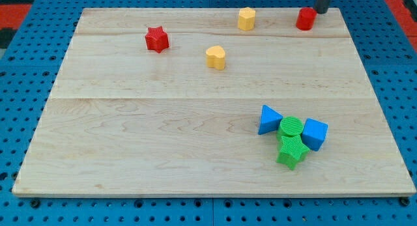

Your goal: Place the yellow heart to the top right of the red star

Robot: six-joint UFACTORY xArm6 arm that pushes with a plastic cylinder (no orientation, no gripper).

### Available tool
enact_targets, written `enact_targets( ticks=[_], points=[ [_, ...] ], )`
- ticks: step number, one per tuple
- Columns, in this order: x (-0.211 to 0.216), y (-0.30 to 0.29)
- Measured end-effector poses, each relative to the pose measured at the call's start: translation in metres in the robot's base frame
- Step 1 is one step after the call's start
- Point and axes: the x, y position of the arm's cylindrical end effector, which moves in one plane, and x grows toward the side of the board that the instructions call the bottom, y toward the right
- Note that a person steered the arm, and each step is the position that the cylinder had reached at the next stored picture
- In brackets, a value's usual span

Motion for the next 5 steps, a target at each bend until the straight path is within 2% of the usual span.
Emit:
enact_targets(
  ticks=[1,2,3,4,5],
  points=[
    [0.010,-0.015],
    [0.033,0.018],
    [0.116,0.004],
    [0.160,-0.085],
    [0.164,-0.183]
  ],
)
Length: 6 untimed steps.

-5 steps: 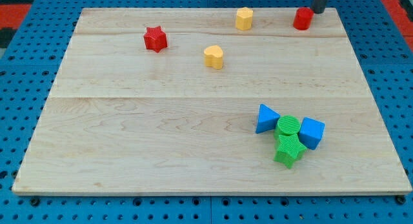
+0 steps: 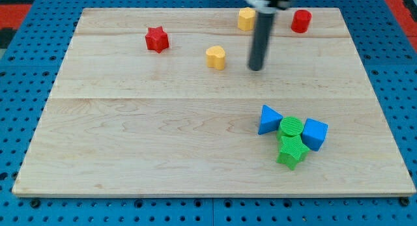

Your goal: Place the yellow heart to the top right of the red star

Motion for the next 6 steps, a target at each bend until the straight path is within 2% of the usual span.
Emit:
enact_targets(
  ticks=[1,2,5,6],
  points=[
    [-0.022,-0.034],
    [-0.006,-0.045],
    [-0.067,-0.092],
    [-0.082,-0.129]
  ],
)
